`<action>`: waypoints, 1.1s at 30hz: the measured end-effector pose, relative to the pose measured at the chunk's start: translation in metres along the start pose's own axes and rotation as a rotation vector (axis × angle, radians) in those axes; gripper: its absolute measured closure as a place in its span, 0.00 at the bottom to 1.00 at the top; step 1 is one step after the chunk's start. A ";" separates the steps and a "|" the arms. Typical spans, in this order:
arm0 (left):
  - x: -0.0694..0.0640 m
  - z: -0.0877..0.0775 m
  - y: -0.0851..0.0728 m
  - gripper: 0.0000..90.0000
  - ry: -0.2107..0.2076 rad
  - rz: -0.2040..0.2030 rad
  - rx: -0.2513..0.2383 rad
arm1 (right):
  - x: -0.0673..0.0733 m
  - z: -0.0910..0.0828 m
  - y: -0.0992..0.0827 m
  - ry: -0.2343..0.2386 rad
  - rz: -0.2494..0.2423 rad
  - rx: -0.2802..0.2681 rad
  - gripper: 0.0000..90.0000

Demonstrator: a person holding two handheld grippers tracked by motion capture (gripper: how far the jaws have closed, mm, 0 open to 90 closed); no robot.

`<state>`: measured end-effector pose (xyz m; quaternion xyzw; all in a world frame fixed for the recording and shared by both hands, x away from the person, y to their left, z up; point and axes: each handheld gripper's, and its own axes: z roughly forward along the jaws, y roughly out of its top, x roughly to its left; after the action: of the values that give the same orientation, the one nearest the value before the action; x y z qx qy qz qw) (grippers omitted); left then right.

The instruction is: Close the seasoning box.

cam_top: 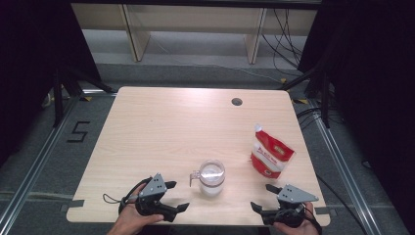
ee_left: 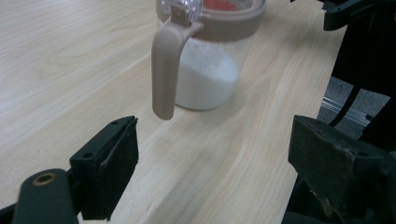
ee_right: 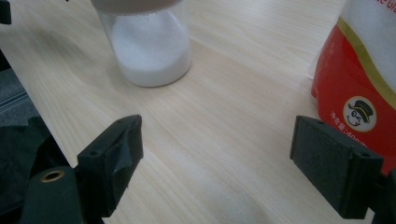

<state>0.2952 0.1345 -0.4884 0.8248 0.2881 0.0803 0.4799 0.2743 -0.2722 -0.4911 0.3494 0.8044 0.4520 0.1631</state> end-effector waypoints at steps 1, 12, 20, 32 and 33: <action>-0.001 0.001 -0.001 0.17 -0.010 -0.021 -0.001 | 0.000 0.001 0.000 0.001 -0.004 -0.001 0.20; -0.006 0.009 -0.010 0.17 -0.009 0.033 0.034 | 0.001 0.002 -0.001 0.001 -0.011 0.012 0.20; -0.006 0.011 -0.009 0.18 -0.004 0.037 0.035 | 0.004 0.003 -0.001 0.003 0.007 0.032 0.20; -0.003 0.013 -0.008 0.18 -0.005 0.043 0.065 | 0.002 0.004 -0.001 0.015 -0.018 0.030 0.20; -0.001 0.012 -0.008 0.18 0.006 0.071 0.068 | 0.002 0.004 -0.001 0.016 -0.017 0.030 0.20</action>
<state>0.2958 0.1275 -0.5015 0.8500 0.2628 0.0901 0.4476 0.2746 -0.2681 -0.4944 0.3416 0.8153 0.4411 0.1553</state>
